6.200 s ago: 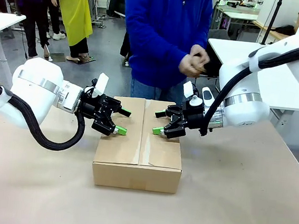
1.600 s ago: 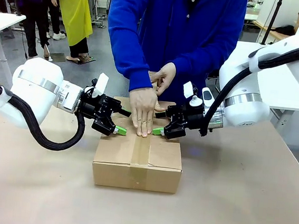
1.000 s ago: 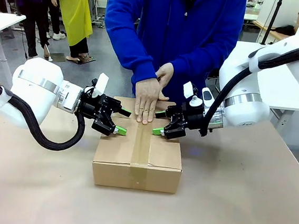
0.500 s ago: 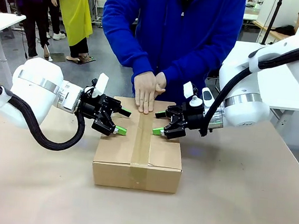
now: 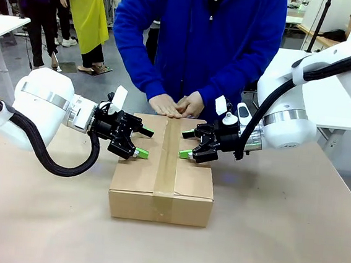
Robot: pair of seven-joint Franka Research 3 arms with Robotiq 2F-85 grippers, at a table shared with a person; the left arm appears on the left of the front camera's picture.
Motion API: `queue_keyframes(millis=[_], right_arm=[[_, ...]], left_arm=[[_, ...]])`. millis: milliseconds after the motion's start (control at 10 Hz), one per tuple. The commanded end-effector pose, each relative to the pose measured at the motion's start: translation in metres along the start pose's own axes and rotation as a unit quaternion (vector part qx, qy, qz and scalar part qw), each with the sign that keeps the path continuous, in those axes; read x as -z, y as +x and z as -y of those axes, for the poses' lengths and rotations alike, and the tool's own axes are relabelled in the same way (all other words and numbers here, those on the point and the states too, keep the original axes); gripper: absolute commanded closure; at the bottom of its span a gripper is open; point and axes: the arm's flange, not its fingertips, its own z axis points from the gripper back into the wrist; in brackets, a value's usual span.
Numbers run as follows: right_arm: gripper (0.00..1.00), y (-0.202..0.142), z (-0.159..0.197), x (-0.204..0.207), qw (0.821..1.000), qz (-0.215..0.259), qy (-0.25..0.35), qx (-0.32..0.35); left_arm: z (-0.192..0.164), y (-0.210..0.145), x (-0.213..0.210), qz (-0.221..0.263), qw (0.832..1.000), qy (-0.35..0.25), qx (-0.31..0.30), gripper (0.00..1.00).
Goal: Pack the gift set into the box.
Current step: Press and hold the closed box until the human finishes sealing it.
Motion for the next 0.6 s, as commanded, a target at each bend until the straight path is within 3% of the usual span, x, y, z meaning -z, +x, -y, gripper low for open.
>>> queue_keyframes(millis=[0,500], right_arm=[[0.0,-0.0037,-0.0021,0.0005,1.0,-0.003,0.001,-0.001],[0.0,-0.0037,-0.0021,0.0005,1.0,-0.003,0.001,-0.001]], left_arm=[[0.0014,-0.001,0.001,0.003,1.0,-0.003,0.012,0.0],[0.0014,-0.001,0.001,0.003,1.0,-0.003,0.012,0.0]])
